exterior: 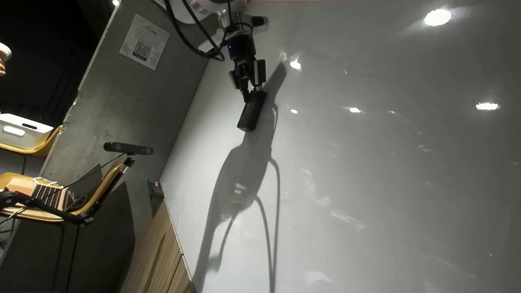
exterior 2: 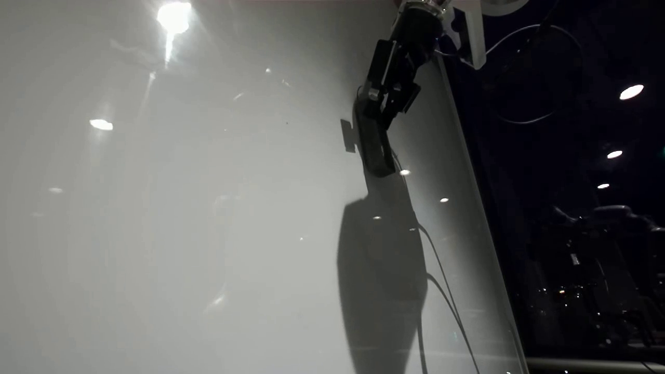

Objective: Use the duster to rub the drawing on the white board

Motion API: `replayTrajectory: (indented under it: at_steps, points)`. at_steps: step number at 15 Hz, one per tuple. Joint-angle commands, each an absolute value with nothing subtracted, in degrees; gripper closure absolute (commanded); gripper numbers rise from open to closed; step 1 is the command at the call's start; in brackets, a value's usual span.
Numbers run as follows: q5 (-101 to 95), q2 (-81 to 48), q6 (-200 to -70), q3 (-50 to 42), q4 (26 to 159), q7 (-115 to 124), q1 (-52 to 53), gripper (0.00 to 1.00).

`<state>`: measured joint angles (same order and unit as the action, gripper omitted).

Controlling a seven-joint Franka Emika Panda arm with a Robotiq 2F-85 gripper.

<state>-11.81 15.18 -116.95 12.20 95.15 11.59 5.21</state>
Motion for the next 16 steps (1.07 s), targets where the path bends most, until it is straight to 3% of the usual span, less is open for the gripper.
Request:
replayTrajectory:
  at_steps: [1,10,16]
  points:
    - [-12.4,12.7,-120.4,12.4,92.8,11.6,5.4,0.71]
    - [-13.7,9.8,-116.9,12.5,80.1,10.6,4.8,0.71]
    - [-13.1,8.4,-117.8,9.5,79.5,7.9,3.6,0.71]
